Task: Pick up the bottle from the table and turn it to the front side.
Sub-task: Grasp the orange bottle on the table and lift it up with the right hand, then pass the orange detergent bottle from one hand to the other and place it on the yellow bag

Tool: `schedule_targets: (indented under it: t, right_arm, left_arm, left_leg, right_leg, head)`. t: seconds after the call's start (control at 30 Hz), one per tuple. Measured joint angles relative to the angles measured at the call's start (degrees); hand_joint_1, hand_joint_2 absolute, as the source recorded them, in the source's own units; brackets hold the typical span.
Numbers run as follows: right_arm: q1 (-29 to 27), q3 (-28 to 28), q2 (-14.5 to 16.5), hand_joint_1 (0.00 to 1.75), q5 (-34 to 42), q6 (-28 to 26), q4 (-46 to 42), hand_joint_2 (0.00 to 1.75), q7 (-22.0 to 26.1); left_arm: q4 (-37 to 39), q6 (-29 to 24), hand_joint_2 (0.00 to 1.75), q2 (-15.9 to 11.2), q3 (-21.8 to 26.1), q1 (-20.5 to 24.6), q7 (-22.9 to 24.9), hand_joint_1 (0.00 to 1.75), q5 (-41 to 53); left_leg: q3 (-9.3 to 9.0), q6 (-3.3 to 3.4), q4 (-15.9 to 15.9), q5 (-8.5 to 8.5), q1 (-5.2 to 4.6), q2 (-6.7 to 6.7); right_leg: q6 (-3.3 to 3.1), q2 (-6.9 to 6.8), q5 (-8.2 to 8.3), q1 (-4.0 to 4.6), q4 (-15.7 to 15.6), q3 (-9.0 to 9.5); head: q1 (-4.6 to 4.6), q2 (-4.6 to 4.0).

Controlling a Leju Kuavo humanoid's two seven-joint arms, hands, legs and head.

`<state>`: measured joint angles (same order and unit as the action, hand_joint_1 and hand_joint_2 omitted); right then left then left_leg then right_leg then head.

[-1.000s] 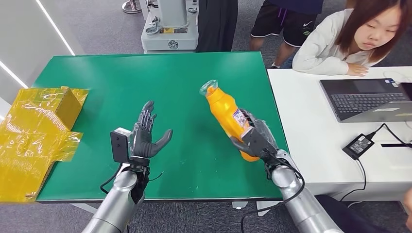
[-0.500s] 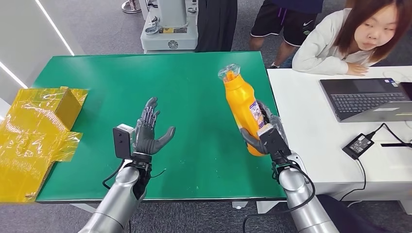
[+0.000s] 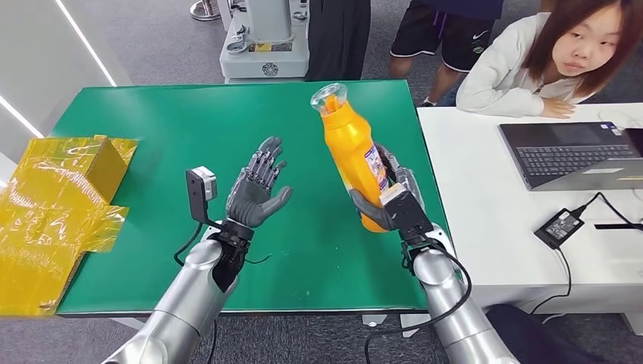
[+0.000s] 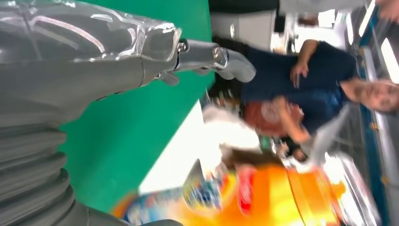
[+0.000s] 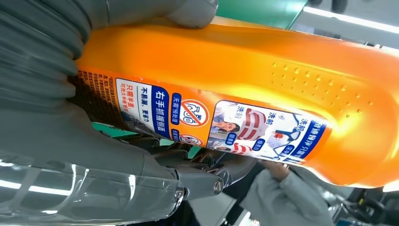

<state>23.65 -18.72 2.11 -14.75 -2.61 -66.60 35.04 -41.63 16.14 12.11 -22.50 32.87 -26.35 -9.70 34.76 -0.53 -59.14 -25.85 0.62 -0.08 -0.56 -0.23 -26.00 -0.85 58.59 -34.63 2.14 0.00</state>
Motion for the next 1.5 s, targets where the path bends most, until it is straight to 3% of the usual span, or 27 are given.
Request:
schedule_targets:
  t: [0.1, 1.03, 1.5]
  right_arm:
    - [1.48, -0.72, 0.95, 1.75, 0.06, 0.59, 2.04, 1.75, 0.42]
    - [6.73, -6.48, 5.41, 1.75, -6.99, 6.72, 9.93, 1.75, -2.05]
    - [7.59, -7.95, 5.86, 1.75, -8.31, 7.8, 12.72, 1.75, -2.46]
  left_arm:
    - [-0.03, 2.48, 1.75, 0.16, -0.88, 0.47, 0.31, 0.0, -0.59]
    - [1.96, 1.28, 1.75, -2.43, -1.32, 5.19, 4.02, 0.0, -1.92]
    - [1.96, 6.91, 1.75, -2.68, -1.13, 4.68, 9.17, 0.0, -6.26]
  left_leg:
    - [0.0, 0.0, 0.0, 0.0, 0.0, 0.0]
    - [0.02, 0.0, 0.0, 0.0, 0.0, -0.02]
    - [0.02, 0.0, 0.0, 0.0, 0.0, -0.01]
  right_leg:
    - [0.0, 0.0, 0.0, 0.0, 0.0, 0.0]
    - [0.0, -0.01, -0.01, 0.01, 0.01, -0.01]
    - [0.0, -0.01, -0.01, 0.0, 0.0, -0.02]
  head:
    - [-0.01, 0.0]
    - [0.0, 0.0]
    - [0.0, 0.0]
